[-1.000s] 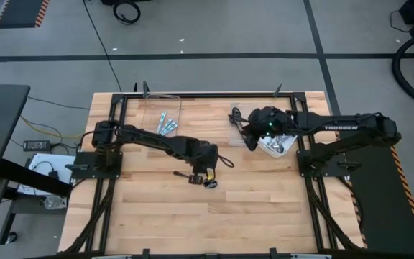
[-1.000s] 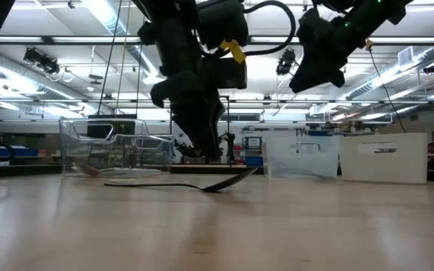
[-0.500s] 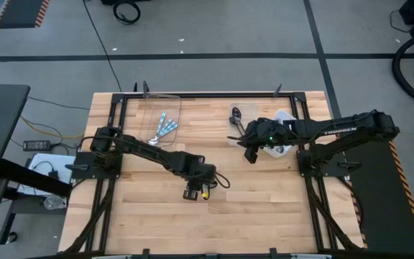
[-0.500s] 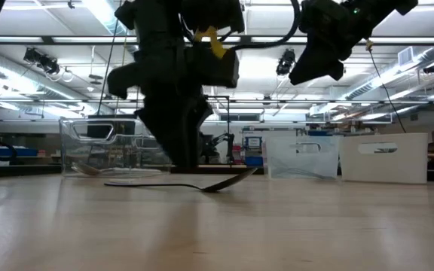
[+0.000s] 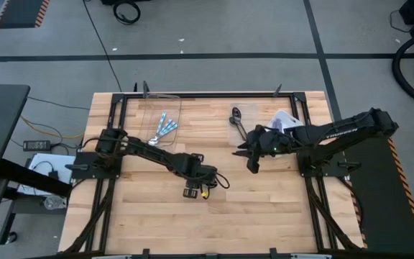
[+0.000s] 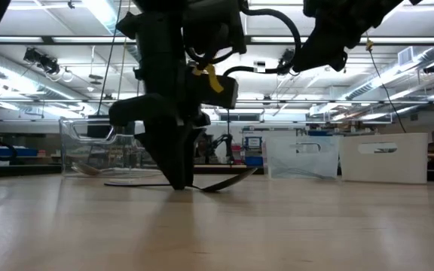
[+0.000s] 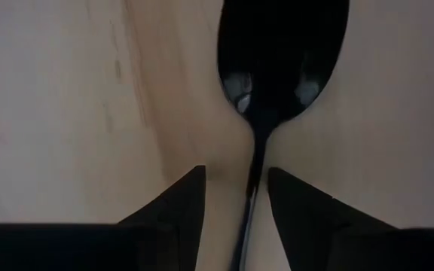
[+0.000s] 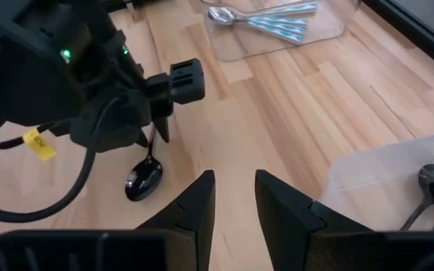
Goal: Sort silverware by color (type)
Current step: Put the black spoon into the transparent white bin
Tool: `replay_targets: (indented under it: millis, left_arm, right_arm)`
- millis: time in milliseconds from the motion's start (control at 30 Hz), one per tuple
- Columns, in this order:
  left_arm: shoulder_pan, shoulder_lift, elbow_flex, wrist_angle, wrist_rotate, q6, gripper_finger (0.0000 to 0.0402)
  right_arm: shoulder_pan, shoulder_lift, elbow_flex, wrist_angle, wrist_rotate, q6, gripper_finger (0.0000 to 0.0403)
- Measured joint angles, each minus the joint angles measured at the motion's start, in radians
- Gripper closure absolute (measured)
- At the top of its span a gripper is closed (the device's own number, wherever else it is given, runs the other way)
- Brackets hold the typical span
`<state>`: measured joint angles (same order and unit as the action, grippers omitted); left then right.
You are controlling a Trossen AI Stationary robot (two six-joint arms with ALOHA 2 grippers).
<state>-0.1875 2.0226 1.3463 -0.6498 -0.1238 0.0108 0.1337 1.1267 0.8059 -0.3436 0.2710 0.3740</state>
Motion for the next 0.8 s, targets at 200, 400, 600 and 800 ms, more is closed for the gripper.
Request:
replay_targets:
  millis: [200, 400, 600, 800]
  left_arm:
    - [-0.002, 0.017, 0.006, -0.023, 0.003, 0.001, 0.0269]
    - [-0.003, 0.019, 0.004, -0.028, 0.031, 0.01, 0.0351]
    - [-0.008, 0.02, 0.003, -0.025, 0.038, 0.049, 0.0388]
    - [-0.018, 0.0, -0.001, -0.023, 0.007, 0.079, 0.0393]
  right_arm:
    - [0.045, 0.0, 0.0, 0.001, 0.033, 0.008, 0.0297]
    - [0.081, 0.0, 0.0, 0.002, 0.05, 0.027, 0.0297]
    - [0.121, 0.0, 0.0, 0.002, 0.059, 0.078, 0.0297]
    - [0.162, 0.0, 0.0, -0.023, 0.106, 0.141, 0.0297]
